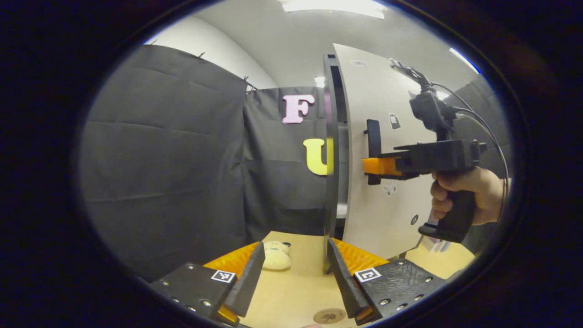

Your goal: Open the cabinet door with the right hand, grasp the bottle in the cabinet with the left hand and place it on the coaster, then close the cabinet door with the right hand.

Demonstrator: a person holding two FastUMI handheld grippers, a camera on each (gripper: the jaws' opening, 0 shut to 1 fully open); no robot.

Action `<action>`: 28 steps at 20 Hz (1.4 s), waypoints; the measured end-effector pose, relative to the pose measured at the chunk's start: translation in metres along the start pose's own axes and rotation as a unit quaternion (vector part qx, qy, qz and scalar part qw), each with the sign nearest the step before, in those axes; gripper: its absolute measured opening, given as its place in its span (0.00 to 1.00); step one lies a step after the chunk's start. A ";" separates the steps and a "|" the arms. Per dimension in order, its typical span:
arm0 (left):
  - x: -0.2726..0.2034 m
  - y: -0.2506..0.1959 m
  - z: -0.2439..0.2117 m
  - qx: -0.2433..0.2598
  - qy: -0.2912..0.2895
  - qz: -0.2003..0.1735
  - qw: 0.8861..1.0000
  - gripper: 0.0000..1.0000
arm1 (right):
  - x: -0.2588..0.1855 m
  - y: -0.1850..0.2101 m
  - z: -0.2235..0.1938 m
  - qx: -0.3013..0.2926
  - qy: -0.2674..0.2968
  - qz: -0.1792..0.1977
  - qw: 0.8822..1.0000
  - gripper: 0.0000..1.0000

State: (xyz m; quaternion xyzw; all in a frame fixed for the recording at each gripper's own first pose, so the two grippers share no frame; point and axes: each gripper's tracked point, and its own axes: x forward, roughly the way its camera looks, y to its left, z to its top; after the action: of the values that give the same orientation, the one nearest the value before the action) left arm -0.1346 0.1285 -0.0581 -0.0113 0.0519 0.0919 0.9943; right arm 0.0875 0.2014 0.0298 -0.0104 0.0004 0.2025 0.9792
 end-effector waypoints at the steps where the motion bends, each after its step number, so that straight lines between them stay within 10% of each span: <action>1: -0.001 -0.003 0.004 0.006 -0.004 -0.006 1.000 0.79 | -0.003 -0.001 0.000 0.000 0.003 0.000 1.000 0.24; 14: -0.035 -0.048 0.066 0.041 -0.030 0.014 0.999 0.79 | -0.031 -0.015 -0.007 0.018 0.013 0.035 0.999 0.25; 28: -0.084 -0.113 0.068 0.024 0.002 -0.015 1.000 0.79 | -0.114 -0.068 -0.016 0.063 0.011 -0.028 0.998 0.24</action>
State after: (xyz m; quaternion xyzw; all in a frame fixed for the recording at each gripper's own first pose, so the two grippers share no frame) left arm -0.1892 0.0039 0.0198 0.0113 0.0554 0.0757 0.9955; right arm 0.0100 0.0934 0.0158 0.0486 0.0238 0.1747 0.9831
